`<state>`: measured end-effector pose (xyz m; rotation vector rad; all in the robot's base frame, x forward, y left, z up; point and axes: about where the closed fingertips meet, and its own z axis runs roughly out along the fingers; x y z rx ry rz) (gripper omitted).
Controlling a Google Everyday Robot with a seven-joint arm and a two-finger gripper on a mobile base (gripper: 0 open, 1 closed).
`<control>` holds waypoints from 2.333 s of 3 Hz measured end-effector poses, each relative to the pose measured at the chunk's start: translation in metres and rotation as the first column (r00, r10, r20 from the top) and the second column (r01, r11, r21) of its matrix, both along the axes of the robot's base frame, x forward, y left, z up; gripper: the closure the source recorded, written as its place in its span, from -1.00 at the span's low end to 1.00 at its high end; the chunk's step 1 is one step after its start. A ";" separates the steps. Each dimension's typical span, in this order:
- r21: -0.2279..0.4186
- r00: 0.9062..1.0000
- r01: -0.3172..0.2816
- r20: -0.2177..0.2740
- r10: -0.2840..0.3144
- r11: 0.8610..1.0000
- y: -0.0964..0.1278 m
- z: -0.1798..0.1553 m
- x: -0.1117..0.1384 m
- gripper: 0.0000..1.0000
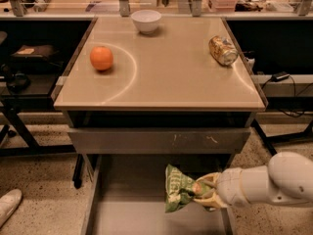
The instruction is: Place green jalapeno chip bag into middle drawer
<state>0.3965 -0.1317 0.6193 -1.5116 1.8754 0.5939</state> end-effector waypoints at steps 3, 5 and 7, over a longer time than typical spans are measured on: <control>-0.023 0.998 0.044 -0.044 -0.045 0.999 0.009 -0.105 0.009 1.00; 0.024 0.992 0.122 0.020 -0.123 0.992 0.018 -0.202 0.050 1.00; 0.095 0.994 0.092 0.049 -0.097 0.991 0.045 -0.254 0.069 0.82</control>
Offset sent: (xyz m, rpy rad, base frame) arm -0.0013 0.0055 -0.0646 -0.0186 0.0325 -0.0068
